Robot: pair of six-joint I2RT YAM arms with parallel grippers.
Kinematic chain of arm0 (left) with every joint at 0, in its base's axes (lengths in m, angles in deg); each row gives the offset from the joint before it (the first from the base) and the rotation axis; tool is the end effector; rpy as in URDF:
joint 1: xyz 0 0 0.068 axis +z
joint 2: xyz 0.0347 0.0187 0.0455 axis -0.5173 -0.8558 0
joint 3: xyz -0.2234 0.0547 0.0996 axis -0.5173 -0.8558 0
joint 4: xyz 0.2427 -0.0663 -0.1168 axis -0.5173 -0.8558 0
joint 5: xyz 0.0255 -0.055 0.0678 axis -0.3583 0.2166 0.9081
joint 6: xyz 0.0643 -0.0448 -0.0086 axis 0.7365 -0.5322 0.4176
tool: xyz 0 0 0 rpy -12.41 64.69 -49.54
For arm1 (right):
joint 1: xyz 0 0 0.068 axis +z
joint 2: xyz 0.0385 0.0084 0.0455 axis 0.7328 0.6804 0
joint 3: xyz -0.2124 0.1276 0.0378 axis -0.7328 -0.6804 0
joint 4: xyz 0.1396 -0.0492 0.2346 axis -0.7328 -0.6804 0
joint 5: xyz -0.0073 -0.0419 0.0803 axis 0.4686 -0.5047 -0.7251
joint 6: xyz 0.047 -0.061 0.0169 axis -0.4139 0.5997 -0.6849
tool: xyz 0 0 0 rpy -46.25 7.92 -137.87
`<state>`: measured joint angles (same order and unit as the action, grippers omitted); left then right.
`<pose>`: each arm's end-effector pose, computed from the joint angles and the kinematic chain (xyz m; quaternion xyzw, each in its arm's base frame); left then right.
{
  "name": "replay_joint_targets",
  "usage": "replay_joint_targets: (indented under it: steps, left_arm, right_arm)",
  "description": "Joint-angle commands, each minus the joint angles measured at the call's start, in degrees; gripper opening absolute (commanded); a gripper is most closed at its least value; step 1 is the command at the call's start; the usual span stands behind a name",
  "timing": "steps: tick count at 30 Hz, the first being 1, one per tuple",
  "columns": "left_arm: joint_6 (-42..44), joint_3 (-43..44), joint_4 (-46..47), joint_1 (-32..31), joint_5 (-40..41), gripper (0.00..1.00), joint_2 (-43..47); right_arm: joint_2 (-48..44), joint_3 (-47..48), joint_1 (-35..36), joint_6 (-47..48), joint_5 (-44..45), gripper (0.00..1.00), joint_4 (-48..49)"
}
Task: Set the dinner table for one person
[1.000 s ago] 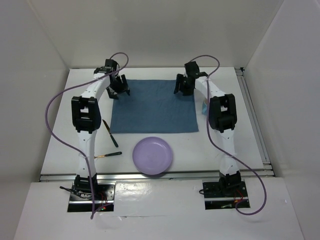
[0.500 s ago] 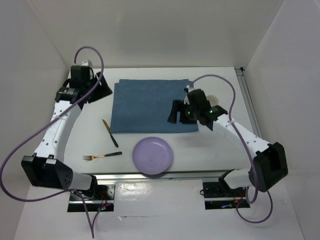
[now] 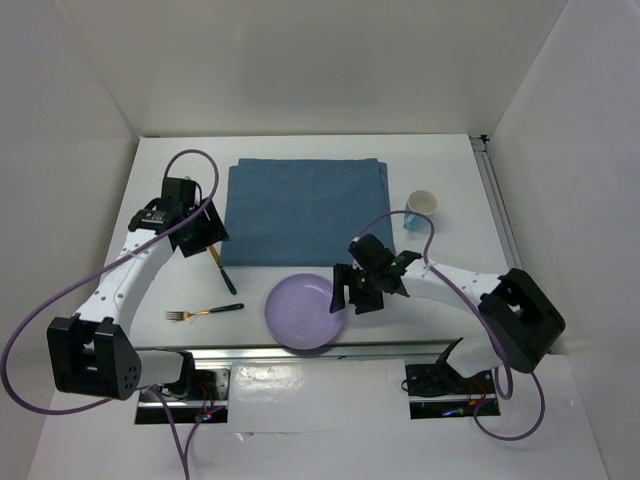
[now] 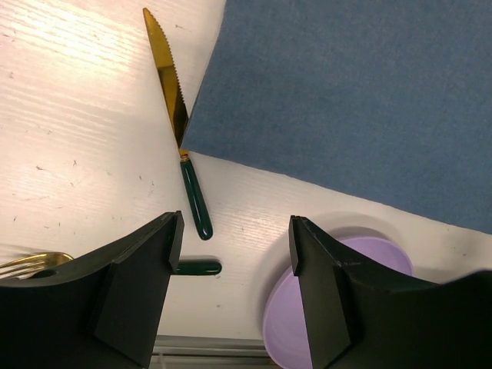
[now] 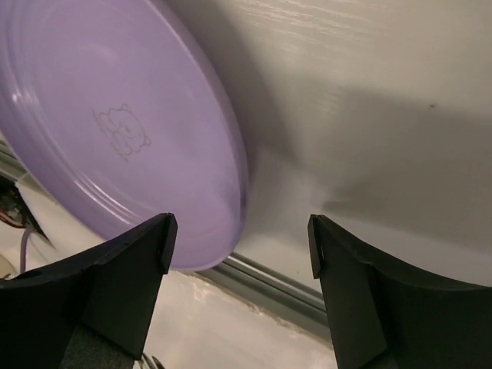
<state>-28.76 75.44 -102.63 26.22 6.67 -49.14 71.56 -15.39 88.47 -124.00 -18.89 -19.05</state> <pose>0.3075 -0.0236 0.2362 -0.2637 0.9066 -0.0980 0.3147 0.2050 0.2006 0.1088 -0.0446 0.9645 0.2359 0.1099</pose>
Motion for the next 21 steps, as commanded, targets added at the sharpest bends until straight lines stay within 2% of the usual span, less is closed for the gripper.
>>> replay_joint_targets:
  steps: [1,2,5,6,8,9,12,15,21]
  left_arm:
    - [-1.9,-1.3,1.8,-0.2,1.7,0.74,2.6]
    - [-1.9,-1.3,2.4,-0.2,1.7,0.74,2.6]
    - [-1.9,-1.9,2.4,-0.2,2.4,0.74,2.1]
    - [-1.9,-1.3,2.4,-0.2,3.0,0.73,2.1]
    - [-1.9,-0.8,1.9,-0.2,3.7,0.73,2.1]
    - [-1.9,-0.8,1.8,-0.2,3.7,0.73,2.1]
    - [-2.4,-0.3,1.3,-0.2,5.0,0.73,2.8]
    - [-3.1,0.2,0.7,-0.2,6.9,0.73,3.9]
    - [-4.2,3.6,-4.0,1.1,9.6,0.71,2.0]
  right_arm:
    - [4.2,1.5,2.1,-1.0,0.8,0.79,4.9]
    - [5.0,1.5,2.9,-1.0,1.6,0.72,4.9]
    - [6.9,2.6,4.2,-1.0,2.9,0.61,5.4]
    - [6.9,3.3,4.2,-1.0,3.4,0.39,5.4]
    - [6.9,6.0,5.6,-0.5,4.8,0.11,2.0]
    - [6.4,7.4,5.6,-0.5,7.1,0.01,0.1]
    - [3.3,13.4,6.1,1.6,11.5,0.0,-6.1]
    - [2.1,20.2,1.6,5.2,11.5,0.0,-7.3]
    - [17.2,37.3,-9.2,10.0,10.9,0.0,-7.2]
